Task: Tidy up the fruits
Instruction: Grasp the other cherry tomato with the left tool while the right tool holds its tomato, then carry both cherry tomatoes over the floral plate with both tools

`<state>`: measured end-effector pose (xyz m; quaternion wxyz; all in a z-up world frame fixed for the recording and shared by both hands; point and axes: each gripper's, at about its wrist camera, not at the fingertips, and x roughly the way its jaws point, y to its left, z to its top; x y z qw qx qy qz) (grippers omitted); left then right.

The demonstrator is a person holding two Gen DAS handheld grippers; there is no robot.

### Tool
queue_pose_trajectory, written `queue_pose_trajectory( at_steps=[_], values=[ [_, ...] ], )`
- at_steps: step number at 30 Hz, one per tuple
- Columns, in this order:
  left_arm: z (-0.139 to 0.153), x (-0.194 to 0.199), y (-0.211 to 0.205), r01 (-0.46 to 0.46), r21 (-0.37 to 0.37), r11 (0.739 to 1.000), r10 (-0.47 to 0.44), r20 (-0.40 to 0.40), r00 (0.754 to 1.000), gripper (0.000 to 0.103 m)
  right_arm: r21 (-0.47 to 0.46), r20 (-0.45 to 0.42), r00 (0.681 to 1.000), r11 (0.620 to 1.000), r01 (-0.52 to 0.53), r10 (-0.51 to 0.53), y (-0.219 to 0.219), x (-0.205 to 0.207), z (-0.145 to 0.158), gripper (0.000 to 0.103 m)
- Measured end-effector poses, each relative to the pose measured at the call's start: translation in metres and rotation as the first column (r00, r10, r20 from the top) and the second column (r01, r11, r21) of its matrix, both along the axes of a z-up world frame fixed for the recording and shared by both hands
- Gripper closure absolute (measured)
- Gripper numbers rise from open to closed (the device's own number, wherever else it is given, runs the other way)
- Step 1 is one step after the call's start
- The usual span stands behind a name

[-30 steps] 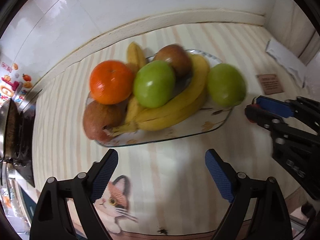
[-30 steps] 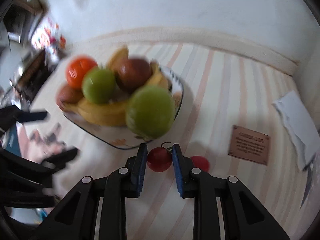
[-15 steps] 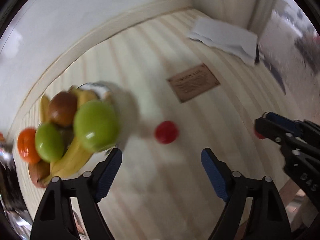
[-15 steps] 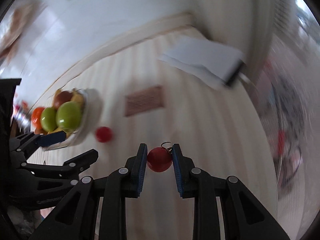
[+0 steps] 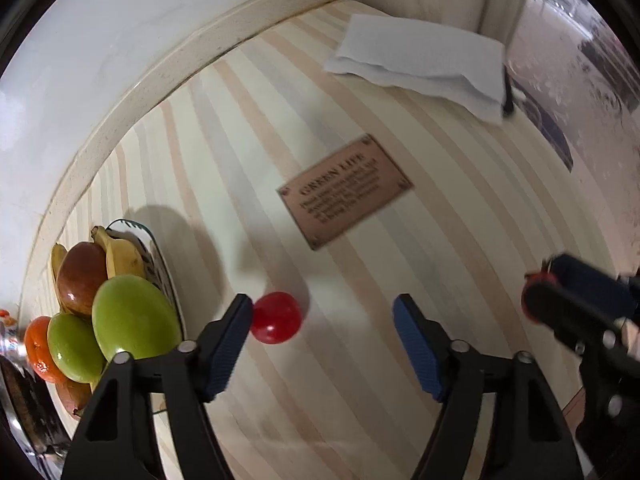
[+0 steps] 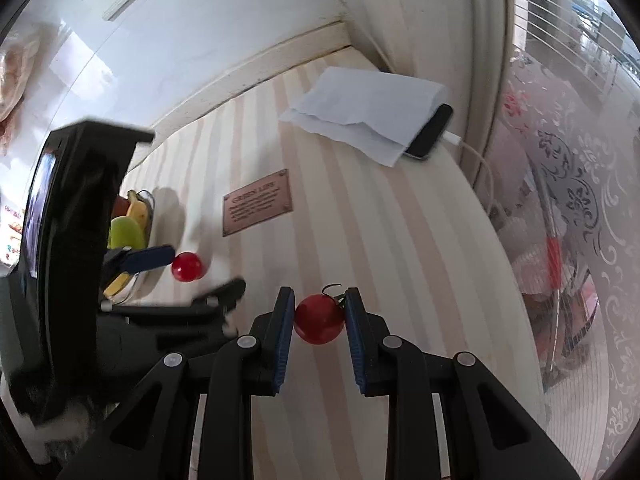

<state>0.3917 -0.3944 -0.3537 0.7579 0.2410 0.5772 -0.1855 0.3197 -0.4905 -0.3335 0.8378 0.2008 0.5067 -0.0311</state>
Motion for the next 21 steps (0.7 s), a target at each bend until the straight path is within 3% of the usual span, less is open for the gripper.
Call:
queue_pose_trajectory(
  at_steps=[5,11,21],
  values=[
    [-0.004,0.015,0.013,-0.044,-0.007,0.999,0.044,-0.025,0.999,0.045,0.033,0.004,1.000,0.999,0.002,-0.003,0.003,0.007,0.000,0.075],
    [-0.005,0.019,0.020,-0.047,-0.022,0.999,0.046,-0.029,0.999,0.076,0.040,0.009,1.000,0.999,-0.015,0.014,0.009,0.011,0.003,0.075],
    [-0.006,0.035,0.021,-0.077,-0.084,0.993,0.071,-0.078,0.994,0.078,0.049,0.025,1.000,0.999,-0.013,0.012,0.011,0.013,0.010,0.075]
  ],
)
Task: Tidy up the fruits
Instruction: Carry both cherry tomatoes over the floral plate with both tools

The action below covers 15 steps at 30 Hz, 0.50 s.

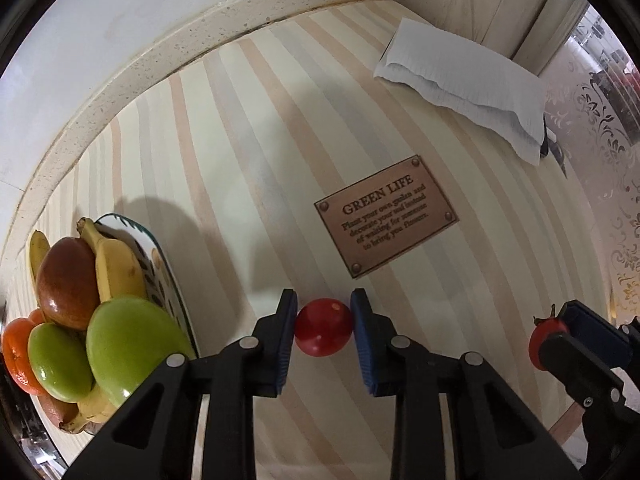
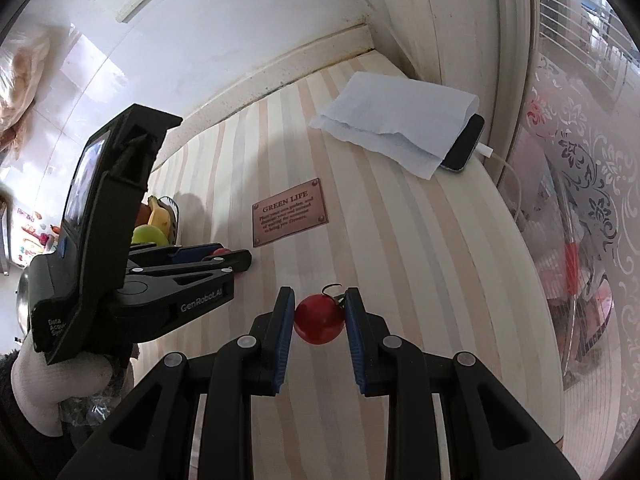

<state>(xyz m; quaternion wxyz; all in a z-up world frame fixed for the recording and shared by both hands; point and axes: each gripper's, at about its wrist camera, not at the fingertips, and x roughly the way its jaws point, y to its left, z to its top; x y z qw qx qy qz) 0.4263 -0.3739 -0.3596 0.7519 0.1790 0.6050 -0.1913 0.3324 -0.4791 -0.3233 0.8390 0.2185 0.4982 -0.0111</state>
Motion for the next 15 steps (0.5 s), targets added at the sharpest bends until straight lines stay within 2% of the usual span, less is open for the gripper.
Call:
queue_pose_trajectory(
  at_steps=[4,8,15],
  values=[
    [0.005,0.003,0.014,-0.031,-0.050,0.998,0.030,-0.015,0.999,0.078,-0.002,0.008,1.000,1.000,0.003,-0.003,0.001,-0.002,0.005,0.075],
    [0.014,-0.013,0.039,-0.072,-0.107,0.992,0.069,-0.034,0.997,0.078,-0.009,0.021,1.000,1.000,-0.013,0.014,0.009,-0.003,0.012,0.075],
    [0.053,-0.039,0.114,-0.163,-0.169,0.972,0.165,-0.001,0.986,0.078,0.037,0.051,0.994,0.995,-0.097,0.096,0.049,0.007,0.019,0.075]
  ],
)
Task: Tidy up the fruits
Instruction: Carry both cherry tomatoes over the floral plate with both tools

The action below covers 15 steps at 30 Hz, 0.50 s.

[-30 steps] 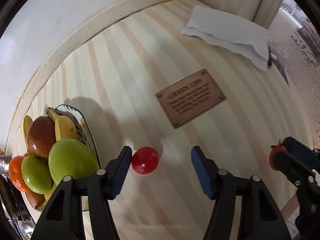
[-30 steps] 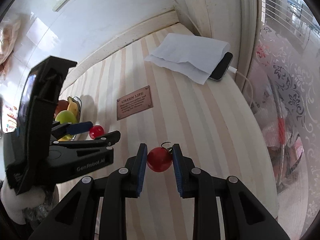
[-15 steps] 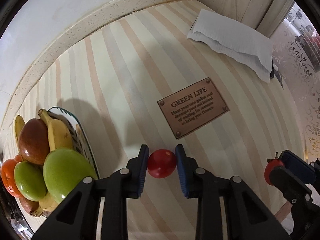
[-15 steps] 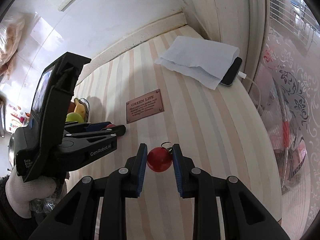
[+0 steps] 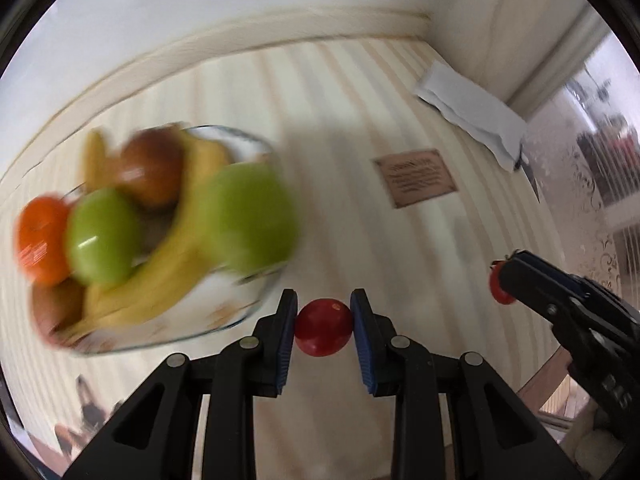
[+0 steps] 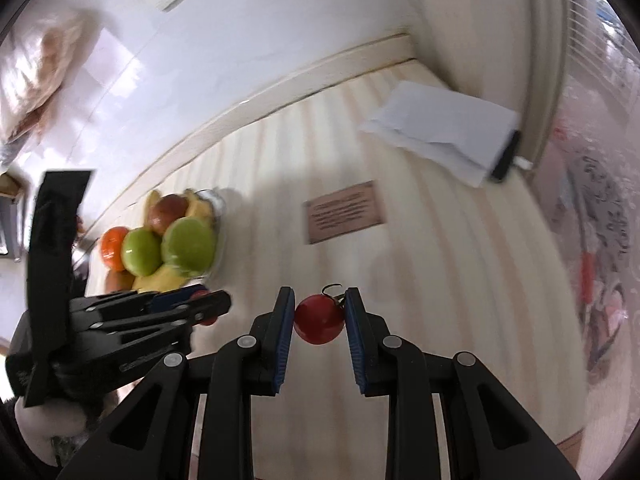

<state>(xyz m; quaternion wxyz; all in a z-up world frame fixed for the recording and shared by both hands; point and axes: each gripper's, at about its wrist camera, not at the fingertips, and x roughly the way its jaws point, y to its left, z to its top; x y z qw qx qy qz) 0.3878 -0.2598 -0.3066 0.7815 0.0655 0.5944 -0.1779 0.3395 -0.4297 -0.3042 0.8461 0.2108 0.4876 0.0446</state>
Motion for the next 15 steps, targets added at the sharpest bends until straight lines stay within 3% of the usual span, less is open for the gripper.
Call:
queue_pose_trajectory(
  at_steps=[7,15],
  values=[
    [0.029,-0.003,0.071,-0.152,-0.026,0.988,0.153,0.037,0.987,0.078,0.034,0.028,0.986,0.986,-0.166,0.165,0.074,0.017,-0.003,0.075],
    [0.014,0.014,0.111,-0.255,-0.053,0.965,0.255,-0.014,0.967,0.078,-0.018,0.052,0.951,0.952,-0.304,0.305,0.138,0.030,-0.013,0.075]
  ],
)
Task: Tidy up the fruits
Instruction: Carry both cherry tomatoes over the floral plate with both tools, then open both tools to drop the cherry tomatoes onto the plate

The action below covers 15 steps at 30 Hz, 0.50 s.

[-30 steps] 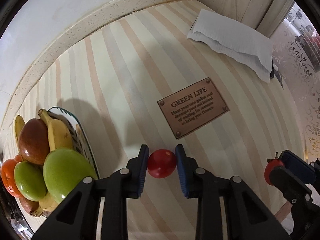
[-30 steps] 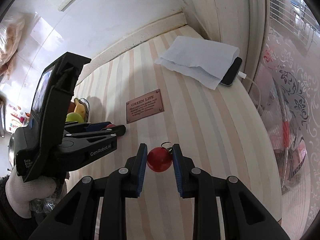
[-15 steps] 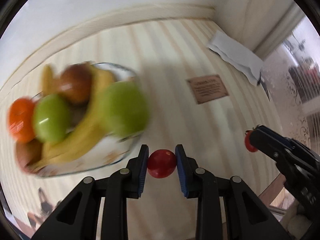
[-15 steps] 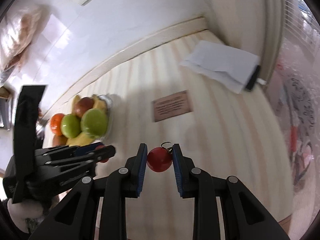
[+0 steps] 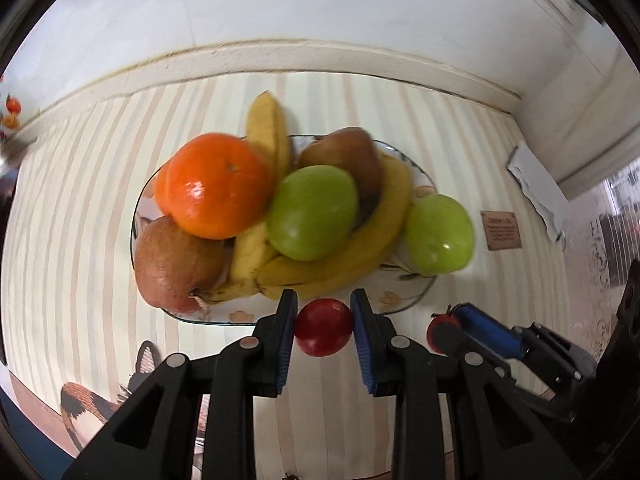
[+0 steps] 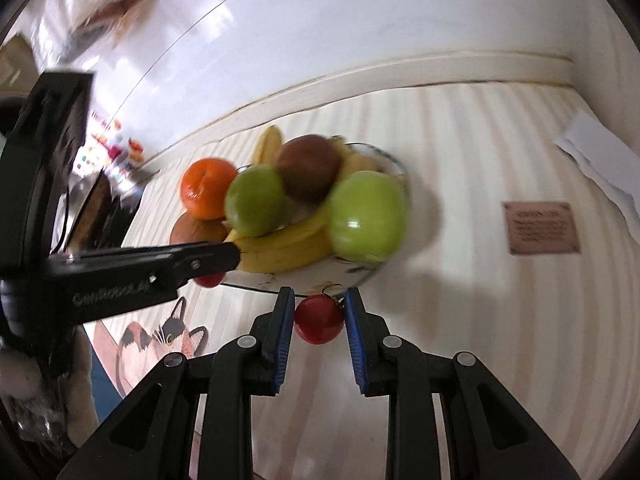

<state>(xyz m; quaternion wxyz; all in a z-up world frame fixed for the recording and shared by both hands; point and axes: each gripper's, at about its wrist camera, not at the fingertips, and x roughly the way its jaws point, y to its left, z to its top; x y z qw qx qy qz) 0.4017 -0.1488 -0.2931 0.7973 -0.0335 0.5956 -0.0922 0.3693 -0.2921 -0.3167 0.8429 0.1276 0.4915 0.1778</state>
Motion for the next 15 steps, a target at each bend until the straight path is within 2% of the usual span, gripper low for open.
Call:
queue_pose_trajectory(
  at_steps=[5,15],
  values=[
    [-0.011,0.008,0.018,-0.053,-0.082,0.995,0.048,-0.067,0.997,0.078,-0.040,0.022,0.999,0.998,-0.042,0.043,0.016,0.005,-0.003,0.075],
    [-0.017,0.016,0.027,-0.086,-0.158,0.984,0.066,-0.125,0.990,0.078,-0.094,0.066,0.995,0.994,-0.062,0.069,0.028,0.010,-0.006,0.075]
  ],
)
